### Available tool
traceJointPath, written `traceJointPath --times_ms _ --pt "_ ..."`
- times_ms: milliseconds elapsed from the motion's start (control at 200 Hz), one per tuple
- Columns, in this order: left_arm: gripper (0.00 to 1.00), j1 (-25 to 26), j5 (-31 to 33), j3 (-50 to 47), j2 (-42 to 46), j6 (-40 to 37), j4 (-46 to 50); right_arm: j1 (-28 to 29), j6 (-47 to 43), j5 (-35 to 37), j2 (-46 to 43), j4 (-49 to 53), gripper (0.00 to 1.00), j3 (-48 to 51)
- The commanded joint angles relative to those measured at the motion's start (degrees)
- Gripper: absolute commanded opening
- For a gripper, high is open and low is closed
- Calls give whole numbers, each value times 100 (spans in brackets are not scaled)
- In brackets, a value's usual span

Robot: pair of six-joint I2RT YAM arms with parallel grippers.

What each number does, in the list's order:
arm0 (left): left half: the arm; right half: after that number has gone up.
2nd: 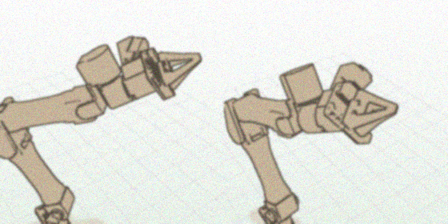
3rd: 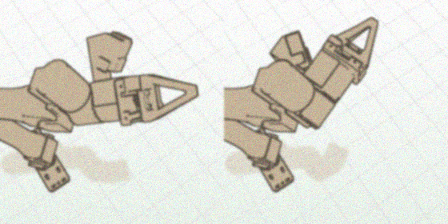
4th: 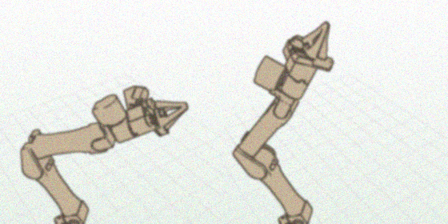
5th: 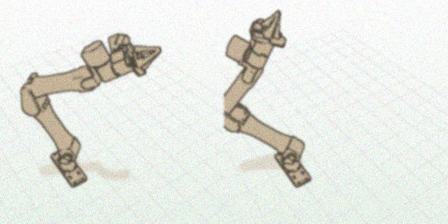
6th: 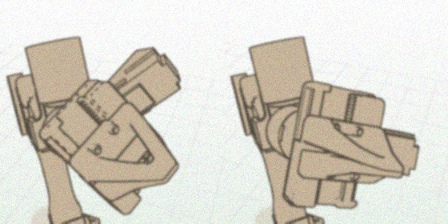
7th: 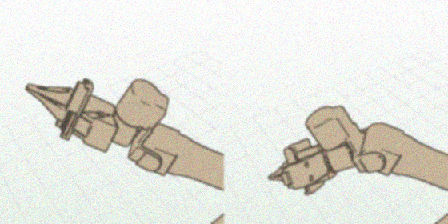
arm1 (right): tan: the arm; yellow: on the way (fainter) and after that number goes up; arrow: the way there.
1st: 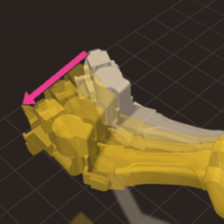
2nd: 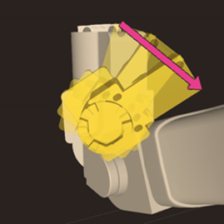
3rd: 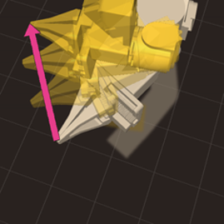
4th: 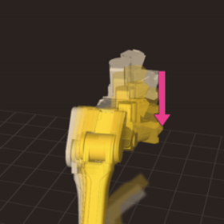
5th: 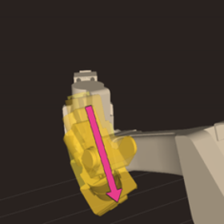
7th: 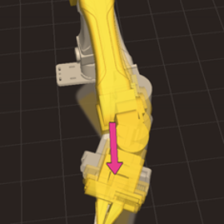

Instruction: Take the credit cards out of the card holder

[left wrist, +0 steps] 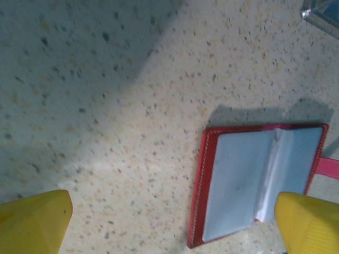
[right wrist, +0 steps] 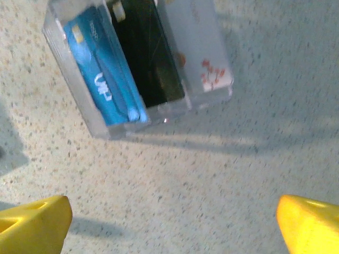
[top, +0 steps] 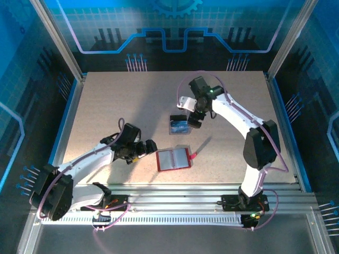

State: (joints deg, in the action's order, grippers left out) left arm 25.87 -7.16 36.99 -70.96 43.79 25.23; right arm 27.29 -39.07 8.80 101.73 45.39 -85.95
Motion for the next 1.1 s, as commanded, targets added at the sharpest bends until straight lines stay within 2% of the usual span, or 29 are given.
traceJointPath --times_ms 0,140,390,525,730,855,1051,1096 --pt "98 -139 581 326 -169 -705 281 -173 611 337 -489 -940 100 679" --pt "98 -347 1338 462 -277 -1134 221 -377 1259 651 -950 -1725 100 1670" --pt "99 -766 3245 395 -236 -1751 -269 -649 1993 1214 -1331 -3356 100 3404" --pt "99 -1128 3610 480 -151 -2110 -600 -761 2249 1338 -1342 -4263 100 4113" --pt "99 -1540 3698 322 -318 -3250 -1799 -1019 2567 1325 -1227 -5510 100 4720" --pt "99 -1654 3351 11 -392 -3666 -2707 -1081 2544 1420 -1301 -6045 100 4870" --pt "99 -1704 3202 -899 -515 -4271 -5082 -1306 2548 1015 -1615 -7634 100 5471" --pt "99 -1729 3192 -1034 -632 -4428 -5645 -1400 2657 975 -1647 -7574 100 5453"
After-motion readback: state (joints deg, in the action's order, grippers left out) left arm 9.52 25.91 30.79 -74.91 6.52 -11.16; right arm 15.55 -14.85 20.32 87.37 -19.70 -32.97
